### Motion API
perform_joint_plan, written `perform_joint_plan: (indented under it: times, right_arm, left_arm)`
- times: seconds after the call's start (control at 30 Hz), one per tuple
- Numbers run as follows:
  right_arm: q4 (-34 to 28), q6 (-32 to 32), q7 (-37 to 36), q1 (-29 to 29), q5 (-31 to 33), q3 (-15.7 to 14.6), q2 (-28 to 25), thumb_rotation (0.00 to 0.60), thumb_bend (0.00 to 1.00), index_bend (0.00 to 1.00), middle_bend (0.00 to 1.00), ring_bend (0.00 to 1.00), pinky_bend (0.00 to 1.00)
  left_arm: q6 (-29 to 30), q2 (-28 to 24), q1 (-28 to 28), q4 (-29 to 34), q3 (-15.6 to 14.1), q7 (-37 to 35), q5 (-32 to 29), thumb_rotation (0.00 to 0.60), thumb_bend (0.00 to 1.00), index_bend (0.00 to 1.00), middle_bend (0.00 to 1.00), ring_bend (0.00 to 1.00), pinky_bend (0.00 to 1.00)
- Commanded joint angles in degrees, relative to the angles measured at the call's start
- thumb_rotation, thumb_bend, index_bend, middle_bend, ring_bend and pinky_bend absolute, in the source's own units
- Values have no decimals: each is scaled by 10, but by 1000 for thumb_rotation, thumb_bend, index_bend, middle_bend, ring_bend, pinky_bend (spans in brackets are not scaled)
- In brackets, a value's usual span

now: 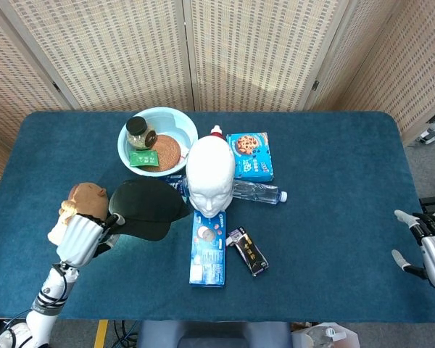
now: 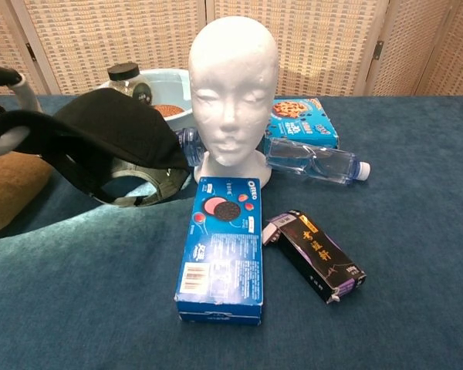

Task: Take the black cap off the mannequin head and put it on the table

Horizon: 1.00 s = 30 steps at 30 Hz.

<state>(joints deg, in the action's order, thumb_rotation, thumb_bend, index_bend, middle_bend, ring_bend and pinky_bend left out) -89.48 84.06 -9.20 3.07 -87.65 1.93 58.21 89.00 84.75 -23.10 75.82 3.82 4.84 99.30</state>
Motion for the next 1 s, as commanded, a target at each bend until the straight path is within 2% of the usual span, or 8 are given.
perform_joint_plan:
  times: [0.03,0.27,0.4,0.5,0.63,0.8,0.93,1.0]
  right_arm:
    - [0,2,-1,-1,1,0,-1,600,306,188,268,158,165]
    - [1,2,-2,-3,2,-1,0,600,306,189,268,158,165]
    - [3,2,-3,-3,2,-1,1,600,306,188,268,158,165]
    - [4,1,-4,-3,2,-1,2,600,306,189,268,158,165]
    - [6,1,-5,-3,3,-1,3,600,307,188,268,158,165]
    - [9,3,-8,-3,1,0,5,600,306,189,268,158,165]
    - [9,3,-9,-3,0,-1,4,600,306,188,268,158,165]
    - [8,4,-8,-4,0,-1,4,600,307,188,268,158,165]
  left_arm:
    - [-16,14,-7,-20,-7,3,3,600,473,706,1000,1000,1000]
    - [-59,25,-14,-31,-12,20,-20,600,470,671,1000,1000,1000]
    - [-104,3,-15,8,-19,45,-45,600,466,551,1000,1000,1000]
    - [-149,-26,-18,62,-23,73,-76,600,462,458,1000,1000,1000]
    - [-191,-61,-20,120,-25,125,-114,600,350,332,980,999,1000]
    - [-224,-93,-19,179,-29,196,-160,600,202,118,919,964,1000]
    - [-223,-111,-12,215,-32,233,-185,600,139,13,873,923,1000]
    - [-216,-119,-6,227,-34,242,-187,600,135,0,847,896,1000]
